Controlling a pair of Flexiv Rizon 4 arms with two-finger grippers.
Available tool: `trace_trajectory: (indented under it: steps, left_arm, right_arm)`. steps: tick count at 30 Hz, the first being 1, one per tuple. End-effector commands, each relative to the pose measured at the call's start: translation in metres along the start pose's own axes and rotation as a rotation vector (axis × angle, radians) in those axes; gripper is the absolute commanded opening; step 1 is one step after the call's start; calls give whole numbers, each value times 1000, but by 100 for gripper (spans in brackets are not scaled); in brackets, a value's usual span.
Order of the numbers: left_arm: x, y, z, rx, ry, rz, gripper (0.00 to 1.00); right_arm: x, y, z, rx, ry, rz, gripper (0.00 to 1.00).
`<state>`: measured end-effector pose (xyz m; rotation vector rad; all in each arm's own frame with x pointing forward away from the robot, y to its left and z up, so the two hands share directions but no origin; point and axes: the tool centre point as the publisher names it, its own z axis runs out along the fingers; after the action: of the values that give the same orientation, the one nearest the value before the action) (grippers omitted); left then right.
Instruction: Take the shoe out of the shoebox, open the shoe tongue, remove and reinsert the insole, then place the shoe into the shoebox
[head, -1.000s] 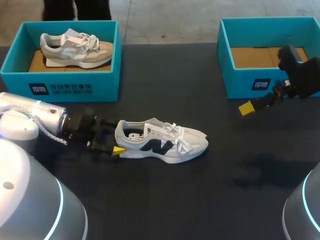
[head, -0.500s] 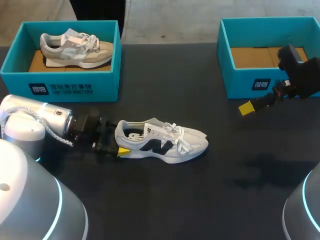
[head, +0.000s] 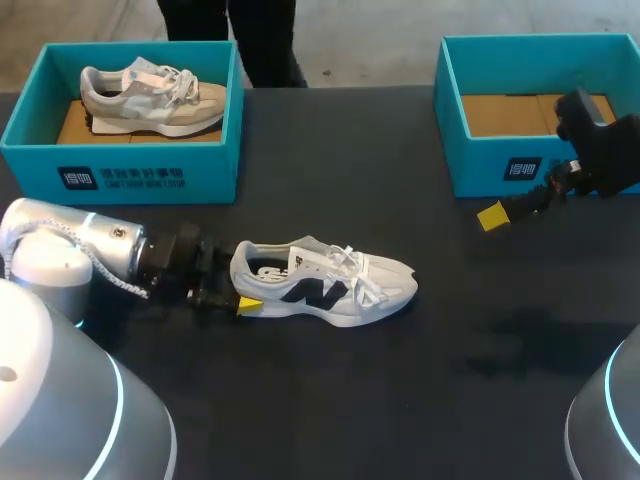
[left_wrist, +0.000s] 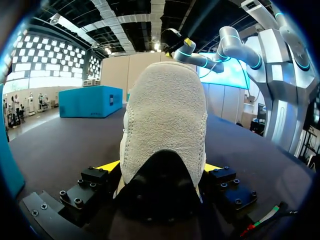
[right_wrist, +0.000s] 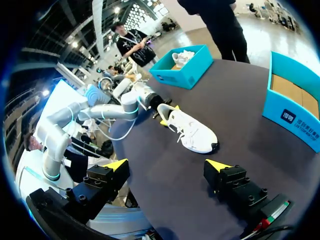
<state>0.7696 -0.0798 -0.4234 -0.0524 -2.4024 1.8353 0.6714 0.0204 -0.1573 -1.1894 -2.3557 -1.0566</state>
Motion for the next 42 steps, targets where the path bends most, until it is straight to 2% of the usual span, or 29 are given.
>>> trace_trajectory:
  steps: [1, 13, 42]
  left_arm:
    - [1, 0, 2, 4, -4, 2, 0]
    - [4, -2, 1, 39, -95, 6, 0]
    - [1, -2, 3, 47, -93, -13, 0]
  right_arm:
    - [0, 1, 1, 2, -2, 2, 100]
    - [0, 1, 1, 2, -2, 2, 100]
    - [0, 1, 1, 2, -2, 2, 100]
